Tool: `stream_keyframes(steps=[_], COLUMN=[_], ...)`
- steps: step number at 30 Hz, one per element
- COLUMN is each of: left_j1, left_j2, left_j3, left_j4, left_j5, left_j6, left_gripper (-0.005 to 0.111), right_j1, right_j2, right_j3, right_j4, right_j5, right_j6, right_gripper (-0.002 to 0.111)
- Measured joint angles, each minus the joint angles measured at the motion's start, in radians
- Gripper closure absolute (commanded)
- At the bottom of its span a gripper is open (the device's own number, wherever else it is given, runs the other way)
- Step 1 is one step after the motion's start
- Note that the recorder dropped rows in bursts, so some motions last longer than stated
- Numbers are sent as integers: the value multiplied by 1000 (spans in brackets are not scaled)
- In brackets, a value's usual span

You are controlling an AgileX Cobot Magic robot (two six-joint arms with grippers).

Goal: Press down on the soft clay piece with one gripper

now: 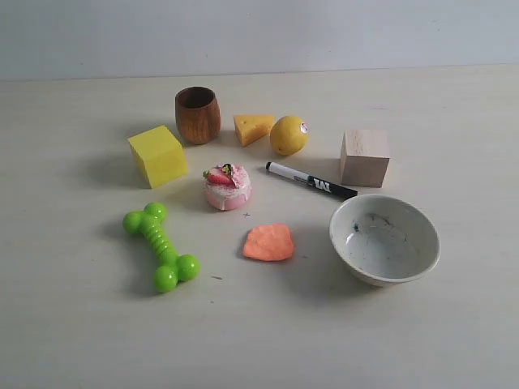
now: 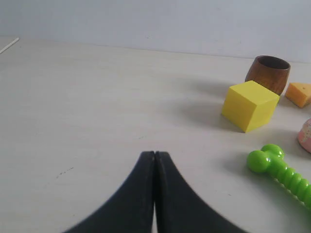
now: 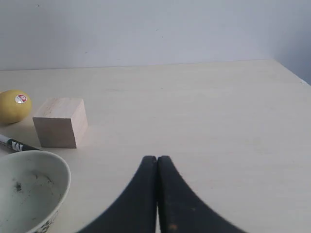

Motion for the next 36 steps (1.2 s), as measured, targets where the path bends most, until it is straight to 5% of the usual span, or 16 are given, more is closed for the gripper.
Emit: stream_keyframes(steps=[24,36], left_j1=[0,0], left_j2=[0,0], left_j3=[0,0], left_j4=[79,77], left_j5=[-11,-358], left_j6=[18,-130], left_gripper=[107,107], right_j1=[0,0], right_j2=[0,0], right_j3=[0,0], right_j4=[0,0], right_j5=[0,0], right_j6=[0,0], right_gripper=[108,108])
